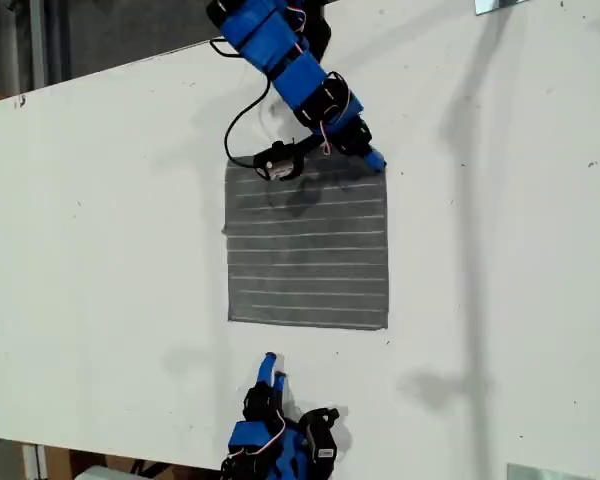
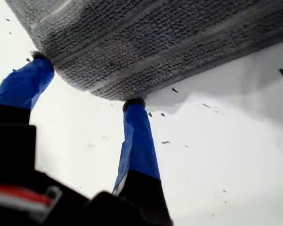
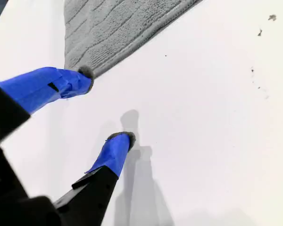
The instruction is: Grasp corners of a square towel and fold twice.
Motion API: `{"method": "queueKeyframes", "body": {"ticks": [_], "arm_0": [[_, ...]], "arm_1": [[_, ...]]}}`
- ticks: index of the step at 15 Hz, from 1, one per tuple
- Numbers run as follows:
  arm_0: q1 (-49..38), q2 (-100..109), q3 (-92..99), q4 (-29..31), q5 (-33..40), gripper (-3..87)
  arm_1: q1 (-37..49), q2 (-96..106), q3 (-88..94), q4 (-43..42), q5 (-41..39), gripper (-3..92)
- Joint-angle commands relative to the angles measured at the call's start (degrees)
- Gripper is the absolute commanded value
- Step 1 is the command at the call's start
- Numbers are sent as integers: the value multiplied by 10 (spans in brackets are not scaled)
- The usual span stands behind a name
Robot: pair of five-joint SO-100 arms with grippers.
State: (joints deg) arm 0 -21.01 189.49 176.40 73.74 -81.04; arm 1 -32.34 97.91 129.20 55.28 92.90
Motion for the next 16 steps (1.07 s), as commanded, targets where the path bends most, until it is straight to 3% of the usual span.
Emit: {"method": "queueKeyframes", "body": {"ticks": [1,2,4,7,13,16], "arm_0": [[6,2,-9,1,-7,228],[7,2,-9,1,-7,228],[21,4,-9,3,-14,227],[70,-102,-83,18,-75,217],[324,-873,-624,38,-241,228],[408,-1128,-886,41,-255,263]], "arm_1": [[-4,-44,-6,-72,6,328],[2,-69,-15,-82,2,315],[17,-94,-35,-81,-6,-2],[33,-103,-65,-49,-21,-2],[47,-137,-124,-3,-40,-2],[42,-150,-125,-4,-37,-2]]}}
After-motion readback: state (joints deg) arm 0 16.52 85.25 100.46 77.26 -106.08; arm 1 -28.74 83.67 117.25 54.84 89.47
